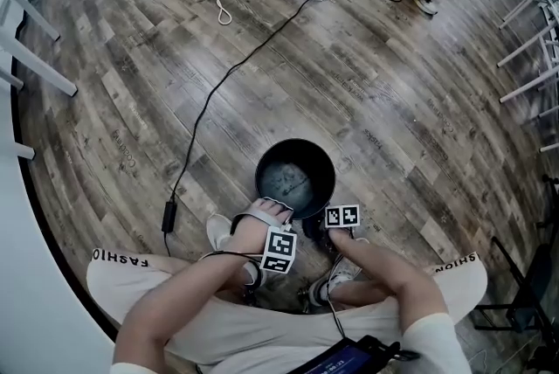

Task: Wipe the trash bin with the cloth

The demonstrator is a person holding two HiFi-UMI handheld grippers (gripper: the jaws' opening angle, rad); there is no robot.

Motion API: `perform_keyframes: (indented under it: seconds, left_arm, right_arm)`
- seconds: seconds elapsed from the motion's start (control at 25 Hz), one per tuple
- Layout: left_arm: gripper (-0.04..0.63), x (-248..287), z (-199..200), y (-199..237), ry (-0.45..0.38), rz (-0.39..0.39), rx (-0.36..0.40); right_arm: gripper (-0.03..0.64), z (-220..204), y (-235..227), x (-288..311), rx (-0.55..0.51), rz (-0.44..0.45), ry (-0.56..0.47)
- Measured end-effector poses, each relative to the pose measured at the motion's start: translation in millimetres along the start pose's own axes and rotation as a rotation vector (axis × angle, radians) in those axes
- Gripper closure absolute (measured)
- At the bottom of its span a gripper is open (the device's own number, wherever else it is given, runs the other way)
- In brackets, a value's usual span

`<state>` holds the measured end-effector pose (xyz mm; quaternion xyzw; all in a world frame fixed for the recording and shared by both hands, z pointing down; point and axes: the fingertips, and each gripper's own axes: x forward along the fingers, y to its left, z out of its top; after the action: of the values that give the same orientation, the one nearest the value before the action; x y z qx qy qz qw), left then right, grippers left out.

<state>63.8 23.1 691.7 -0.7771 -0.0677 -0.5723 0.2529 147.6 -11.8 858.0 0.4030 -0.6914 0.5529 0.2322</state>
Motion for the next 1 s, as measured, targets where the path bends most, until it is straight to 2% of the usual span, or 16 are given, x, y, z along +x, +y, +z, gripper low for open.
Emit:
perform_keyframes:
  seconds: [0.12, 0.24, 0.36, 0.48, 0.56, 0.68, 0.8, 0.92, 0.96, 1.0]
  left_arm:
    - [0.525, 1, 0, 0, 0.000, 0.001, -0.001]
    - [0.525, 2, 0, 0, 0.006, 0.004, -0.013]
    - [0.525, 1, 1, -1, 0.004, 0.013, -0.022]
    - [0.512, -3, 2, -2, -0.026, 0.009, -0.029]
    - [0.442, -8, -2, 2, -0.031, 0.009, 0.001]
    - [0.414, -12, -16, 8, -0.014, -0.010, 0.041]
    - [0.413, -9, -31, 4, 0.021, -0.033, 0.066]
    - [0.419, -1, -39, -4, 0.064, -0.018, 0.111]
    - [0.461, 1, -38, -5, 0.075, -0.011, 0.128]
    - [0.474, 1, -37, -6, 0.081, -0.009, 0.141]
  right_arm:
    - [0.534, -8, -11, 15, 0.095, -0.003, 0.017]
    - [0.534, -12, -20, 12, 0.160, -0.091, 0.042]
    - [0.534, -9, -7, -6, 0.170, -0.159, 0.058]
    - [0.534, 0, 28, -35, 0.131, -0.121, 0.056]
    - [0.534, 7, 45, -58, 0.112, -0.092, 0.049]
    - [0.534, 19, 67, -95, 0.091, -0.058, 0.030]
    - [0.534, 26, 92, -131, 0.099, -0.022, 0.003]
    - [0.534, 28, 116, -153, 0.102, 0.024, -0.015]
    - [0.534, 28, 121, -155, 0.098, 0.033, -0.016]
    - [0.534, 28, 126, -156, 0.093, 0.040, -0.016]
